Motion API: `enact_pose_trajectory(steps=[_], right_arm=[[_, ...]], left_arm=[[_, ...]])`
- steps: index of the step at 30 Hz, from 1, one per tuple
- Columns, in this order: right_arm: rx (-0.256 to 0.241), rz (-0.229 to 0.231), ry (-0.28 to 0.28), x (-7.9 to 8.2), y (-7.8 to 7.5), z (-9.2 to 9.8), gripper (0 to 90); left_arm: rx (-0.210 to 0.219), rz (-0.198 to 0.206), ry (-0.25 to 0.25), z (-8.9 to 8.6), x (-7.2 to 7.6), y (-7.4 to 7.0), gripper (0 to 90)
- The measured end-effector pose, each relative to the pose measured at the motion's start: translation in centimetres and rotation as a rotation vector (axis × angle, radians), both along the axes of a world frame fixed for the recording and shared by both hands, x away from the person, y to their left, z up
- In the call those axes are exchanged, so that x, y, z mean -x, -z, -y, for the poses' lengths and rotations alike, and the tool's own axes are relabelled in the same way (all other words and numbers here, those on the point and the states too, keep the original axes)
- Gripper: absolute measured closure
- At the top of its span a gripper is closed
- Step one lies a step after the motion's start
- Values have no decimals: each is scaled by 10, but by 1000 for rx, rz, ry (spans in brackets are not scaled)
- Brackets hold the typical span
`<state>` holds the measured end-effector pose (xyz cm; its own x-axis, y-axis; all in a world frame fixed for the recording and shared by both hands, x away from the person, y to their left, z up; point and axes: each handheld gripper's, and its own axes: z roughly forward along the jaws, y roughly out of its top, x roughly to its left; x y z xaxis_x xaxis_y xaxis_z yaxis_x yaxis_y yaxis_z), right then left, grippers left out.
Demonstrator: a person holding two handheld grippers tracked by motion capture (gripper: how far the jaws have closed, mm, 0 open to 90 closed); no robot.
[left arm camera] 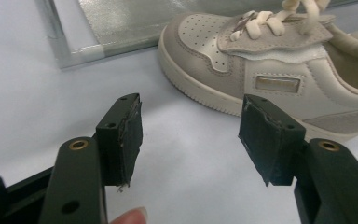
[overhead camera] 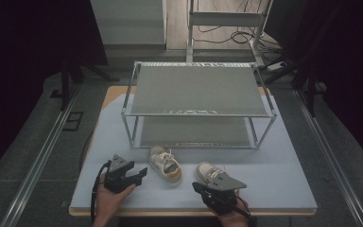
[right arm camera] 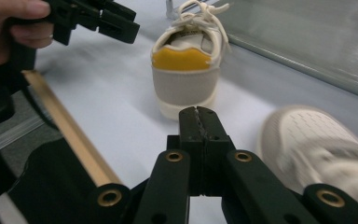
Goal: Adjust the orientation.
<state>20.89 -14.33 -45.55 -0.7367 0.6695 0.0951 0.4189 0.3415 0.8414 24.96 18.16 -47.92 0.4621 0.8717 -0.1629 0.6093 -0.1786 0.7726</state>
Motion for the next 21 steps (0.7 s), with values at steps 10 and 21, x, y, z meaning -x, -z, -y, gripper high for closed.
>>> enact_pose_trajectory(steps=[10, 21], right_arm=[[26, -9, 71, -20, 14, -34, 899], [74, 18, 113, -27, 21, -47, 899]], left_arm=[[11, 1, 4, -4, 1, -3, 392], [7, -2, 6, -3, 2, -4, 392]])
